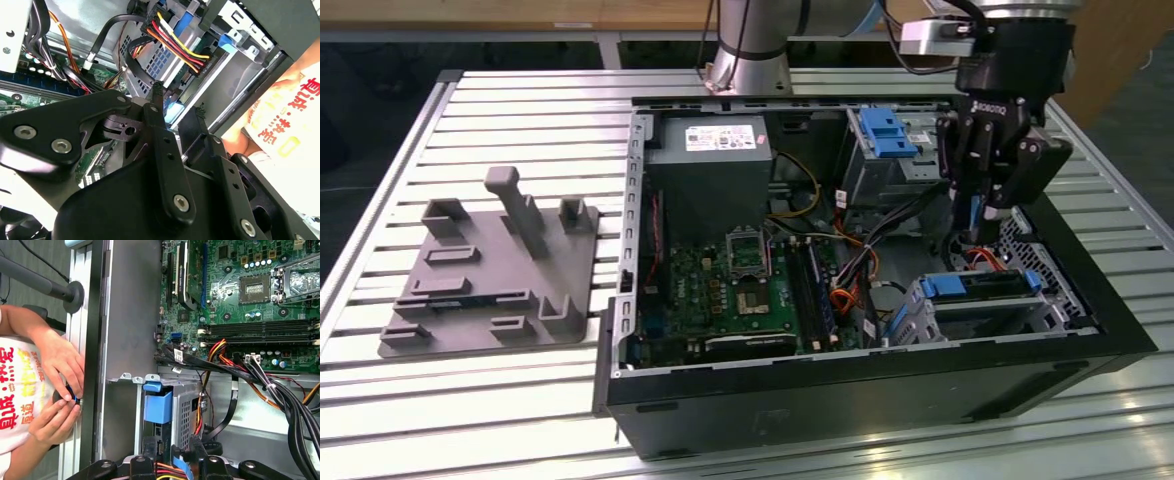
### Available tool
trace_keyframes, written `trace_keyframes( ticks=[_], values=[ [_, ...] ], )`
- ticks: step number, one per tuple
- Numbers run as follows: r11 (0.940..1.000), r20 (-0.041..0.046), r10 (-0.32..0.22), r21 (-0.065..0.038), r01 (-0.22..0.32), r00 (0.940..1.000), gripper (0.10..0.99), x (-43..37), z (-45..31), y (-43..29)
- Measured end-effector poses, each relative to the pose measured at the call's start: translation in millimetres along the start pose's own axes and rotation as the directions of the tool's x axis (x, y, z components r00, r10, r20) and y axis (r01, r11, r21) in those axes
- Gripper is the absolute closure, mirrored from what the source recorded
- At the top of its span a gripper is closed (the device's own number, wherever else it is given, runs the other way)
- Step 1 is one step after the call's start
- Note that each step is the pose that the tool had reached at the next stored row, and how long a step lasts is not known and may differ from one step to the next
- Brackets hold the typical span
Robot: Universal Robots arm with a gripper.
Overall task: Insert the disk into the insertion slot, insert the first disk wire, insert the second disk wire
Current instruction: 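Insert the second disk wire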
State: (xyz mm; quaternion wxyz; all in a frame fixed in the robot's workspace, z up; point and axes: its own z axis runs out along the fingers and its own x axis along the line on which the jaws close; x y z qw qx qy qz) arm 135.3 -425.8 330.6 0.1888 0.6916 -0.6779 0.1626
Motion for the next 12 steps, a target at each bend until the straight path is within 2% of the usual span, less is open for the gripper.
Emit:
trace_keyframes(
  ticks=[12],
  values=[
    [1.0000, 0.0001, 0.000, 0.000, 0.000, 1.0000, 0.678, -1.1, 1.9, 0.0]
  ],
)
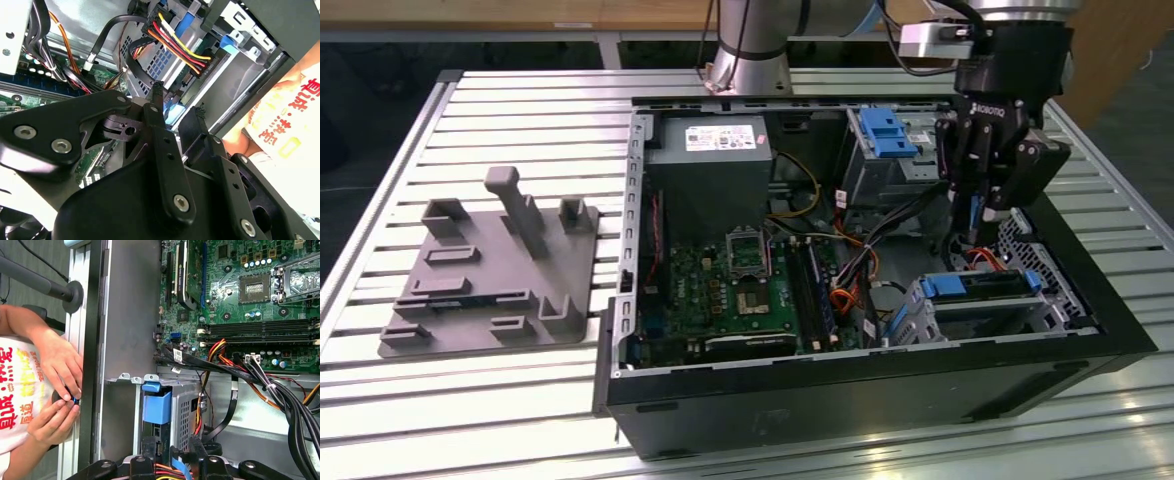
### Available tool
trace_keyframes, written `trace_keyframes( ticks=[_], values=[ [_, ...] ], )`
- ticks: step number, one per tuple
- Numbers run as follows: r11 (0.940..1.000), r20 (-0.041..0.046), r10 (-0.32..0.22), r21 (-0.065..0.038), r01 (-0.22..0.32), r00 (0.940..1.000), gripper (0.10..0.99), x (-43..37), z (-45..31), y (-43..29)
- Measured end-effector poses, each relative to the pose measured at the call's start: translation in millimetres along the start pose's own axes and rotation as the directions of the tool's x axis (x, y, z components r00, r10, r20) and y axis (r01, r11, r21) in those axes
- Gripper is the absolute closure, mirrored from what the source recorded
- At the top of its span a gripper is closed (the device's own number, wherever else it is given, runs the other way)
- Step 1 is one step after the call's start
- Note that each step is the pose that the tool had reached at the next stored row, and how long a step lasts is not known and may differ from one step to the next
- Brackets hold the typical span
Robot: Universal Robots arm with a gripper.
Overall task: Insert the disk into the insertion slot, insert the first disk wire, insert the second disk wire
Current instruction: 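Insert the second disk wire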
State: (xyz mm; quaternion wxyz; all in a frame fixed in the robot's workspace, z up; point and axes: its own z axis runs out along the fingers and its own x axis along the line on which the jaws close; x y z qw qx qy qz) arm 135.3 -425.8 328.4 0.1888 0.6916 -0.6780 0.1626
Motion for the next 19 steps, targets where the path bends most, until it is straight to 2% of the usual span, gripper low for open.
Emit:
trace_keyframes(
  ticks=[4, 5, 16, 18, 19],
  values=[
    [1.0000, 0.0001, 0.000, 0.000, 0.000, 1.0000, 0.698, -0.2, 0.2, 0.0],
    [1.0000, 0.0001, 0.000, 0.000, 0.000, 1.0000, 0.769, -0.2, 0.3, 0.0],
    [1.0000, 0.0001, 0.000, 0.000, 0.000, 1.0000, 0.784, -1.2, 1.1, -0.1],
    [1.0000, 0.0000, 0.000, 0.000, 0.000, 1.0000, 0.890, -1.3, 1.1, -0.1],
    [1.0000, -0.0001, 0.000, 0.000, 0.000, 1.0000, 0.890, -1.3, 1.1, -0.1]
  ],
)
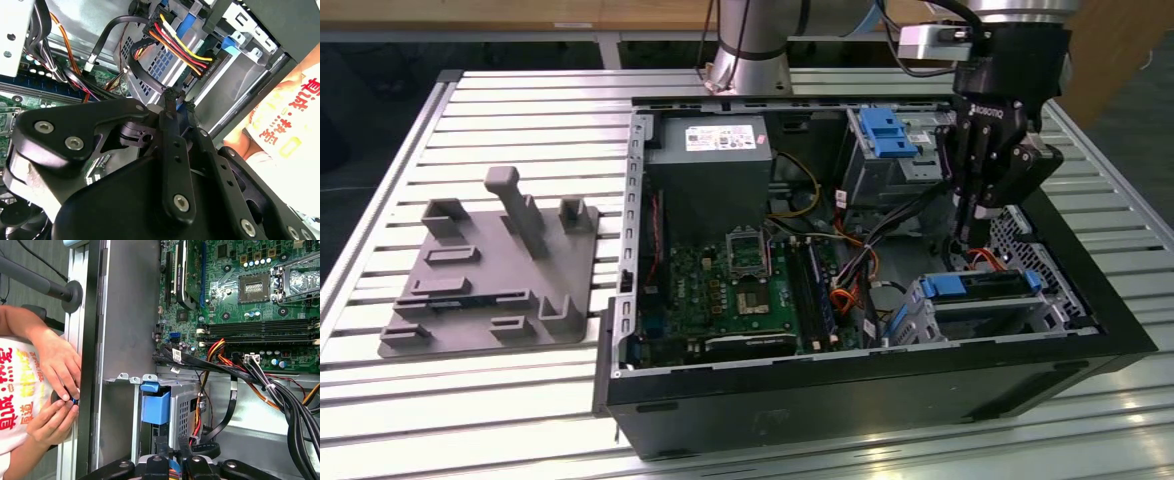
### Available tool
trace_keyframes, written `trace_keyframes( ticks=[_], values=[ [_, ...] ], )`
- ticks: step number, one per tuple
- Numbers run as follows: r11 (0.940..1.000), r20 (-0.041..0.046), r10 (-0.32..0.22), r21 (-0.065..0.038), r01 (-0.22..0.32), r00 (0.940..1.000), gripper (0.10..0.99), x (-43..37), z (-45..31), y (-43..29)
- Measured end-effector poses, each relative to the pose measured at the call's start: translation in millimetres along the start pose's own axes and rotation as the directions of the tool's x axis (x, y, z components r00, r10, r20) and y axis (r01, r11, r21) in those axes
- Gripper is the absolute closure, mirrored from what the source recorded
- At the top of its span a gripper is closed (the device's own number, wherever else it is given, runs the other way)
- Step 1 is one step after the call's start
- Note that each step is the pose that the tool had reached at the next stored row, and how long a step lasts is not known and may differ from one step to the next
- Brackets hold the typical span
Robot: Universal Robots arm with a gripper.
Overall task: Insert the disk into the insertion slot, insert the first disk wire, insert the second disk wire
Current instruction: 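Insert the second disk wire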
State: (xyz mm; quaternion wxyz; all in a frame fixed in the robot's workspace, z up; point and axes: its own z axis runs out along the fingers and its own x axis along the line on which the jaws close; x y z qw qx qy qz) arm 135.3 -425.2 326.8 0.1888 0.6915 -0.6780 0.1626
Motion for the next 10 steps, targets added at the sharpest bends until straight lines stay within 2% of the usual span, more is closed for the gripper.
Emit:
trace_keyframes(
  ticks=[7, 10],
  values=[
    [1.0000, 0.0001, 0.000, 0.000, 0.000, 1.0000, 0.890, -0.1, 0.1, -0.1],
    [1.0000, 0.0011, 0.000, 0.000, 0.000, 1.0000, 0.890, 0.0, 0.1, -3.5]
  ],
)
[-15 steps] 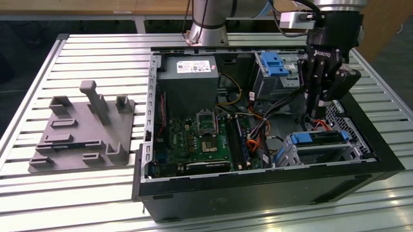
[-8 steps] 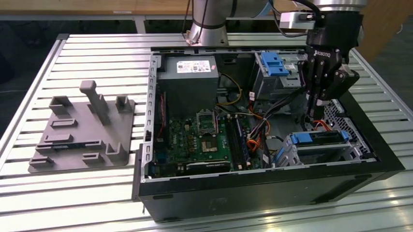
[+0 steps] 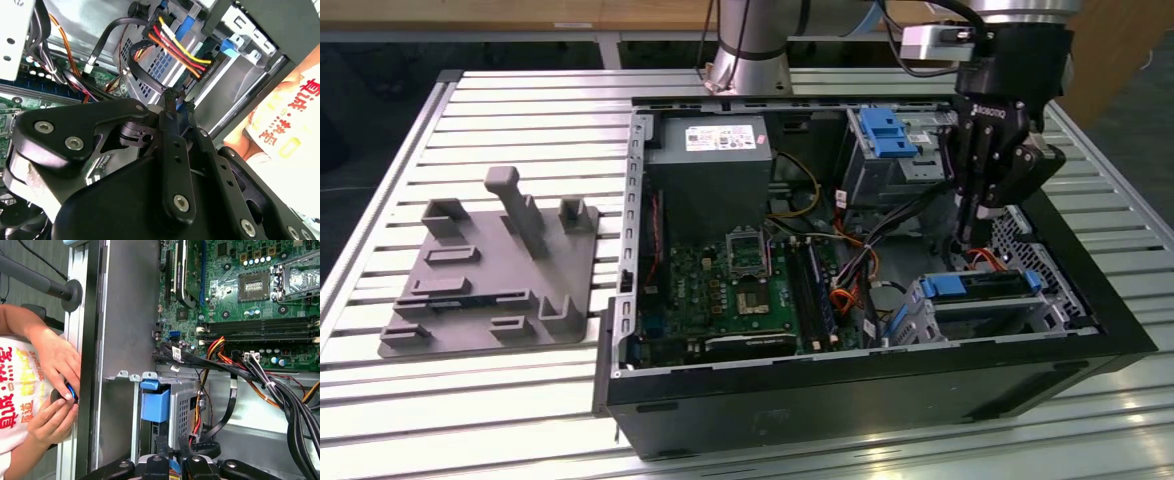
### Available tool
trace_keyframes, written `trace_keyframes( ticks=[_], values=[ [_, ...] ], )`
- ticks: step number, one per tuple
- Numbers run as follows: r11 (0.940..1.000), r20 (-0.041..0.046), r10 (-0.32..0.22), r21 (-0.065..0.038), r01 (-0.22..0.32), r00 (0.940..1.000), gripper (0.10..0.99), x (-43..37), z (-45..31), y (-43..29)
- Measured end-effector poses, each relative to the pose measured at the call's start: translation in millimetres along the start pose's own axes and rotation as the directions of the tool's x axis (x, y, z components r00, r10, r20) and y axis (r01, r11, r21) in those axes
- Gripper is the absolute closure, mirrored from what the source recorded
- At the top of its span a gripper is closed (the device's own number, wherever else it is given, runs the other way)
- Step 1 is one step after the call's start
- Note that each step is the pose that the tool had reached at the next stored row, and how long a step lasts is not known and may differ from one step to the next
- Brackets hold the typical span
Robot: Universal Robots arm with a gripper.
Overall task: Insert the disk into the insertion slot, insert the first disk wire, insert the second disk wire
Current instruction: 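Insert the second disk wire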
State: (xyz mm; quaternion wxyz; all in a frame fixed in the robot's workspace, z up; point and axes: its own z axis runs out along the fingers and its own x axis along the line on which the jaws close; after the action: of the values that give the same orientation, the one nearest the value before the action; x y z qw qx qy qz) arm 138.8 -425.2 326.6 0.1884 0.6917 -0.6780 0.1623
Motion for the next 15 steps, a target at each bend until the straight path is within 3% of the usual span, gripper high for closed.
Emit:
trace_keyframes(
  ticks=[5, 12, 13, 15],
  values=[
    [1.0000, 0.0058, 0.000, 0.000, 0.000, 1.0000, 0.890, 0.2, -0.3, -3.8],
    [1.0000, 0.0815, -0.003, 0.002, 0.003, 0.9967, 0.890, 6.7, -0.7, -3.7],
    [1.0000, 0.0900, -0.003, 0.003, 0.003, 0.9959, 0.890, 8.1, -0.8, -3.6],
    [1.0000, 0.0988, -0.003, 0.003, 0.003, 0.9951, 0.890, 11.7, -0.7, -3.5]
  ],
)
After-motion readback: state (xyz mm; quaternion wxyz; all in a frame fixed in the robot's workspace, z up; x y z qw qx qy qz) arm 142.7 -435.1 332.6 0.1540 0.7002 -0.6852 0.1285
